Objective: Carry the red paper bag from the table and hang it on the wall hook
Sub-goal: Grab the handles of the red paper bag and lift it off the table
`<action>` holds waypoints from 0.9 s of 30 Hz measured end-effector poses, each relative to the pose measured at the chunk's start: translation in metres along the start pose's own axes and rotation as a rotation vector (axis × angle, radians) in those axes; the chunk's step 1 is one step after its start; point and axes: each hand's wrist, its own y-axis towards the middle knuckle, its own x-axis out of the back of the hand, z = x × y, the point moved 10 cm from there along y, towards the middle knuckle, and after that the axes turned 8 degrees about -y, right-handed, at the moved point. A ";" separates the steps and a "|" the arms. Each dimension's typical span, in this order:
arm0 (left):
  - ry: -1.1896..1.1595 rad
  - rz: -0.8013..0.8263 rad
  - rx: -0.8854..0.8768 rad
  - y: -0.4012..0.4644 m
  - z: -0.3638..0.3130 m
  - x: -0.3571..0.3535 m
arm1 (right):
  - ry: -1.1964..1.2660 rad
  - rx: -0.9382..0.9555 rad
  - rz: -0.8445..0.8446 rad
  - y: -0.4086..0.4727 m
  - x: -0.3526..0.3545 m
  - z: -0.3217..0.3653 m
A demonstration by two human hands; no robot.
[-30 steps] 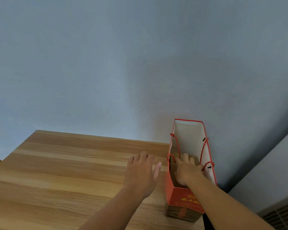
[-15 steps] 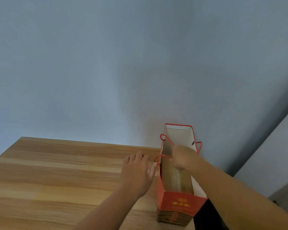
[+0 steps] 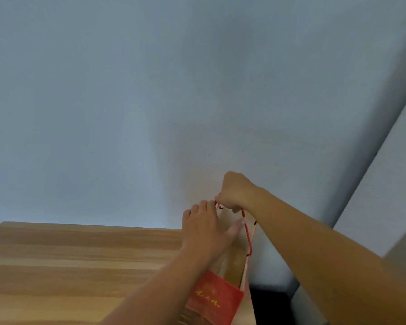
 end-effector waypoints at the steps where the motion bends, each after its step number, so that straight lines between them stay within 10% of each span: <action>1: 0.000 -0.006 0.010 0.000 0.000 0.000 | 0.030 -0.003 0.009 -0.002 0.000 0.000; 15: -0.082 -0.138 0.005 0.010 -0.001 0.045 | 0.123 0.112 0.144 -0.023 0.000 -0.003; 27: 0.004 -0.255 0.010 -0.027 0.043 0.129 | -0.267 0.401 -0.216 -0.051 -0.006 0.060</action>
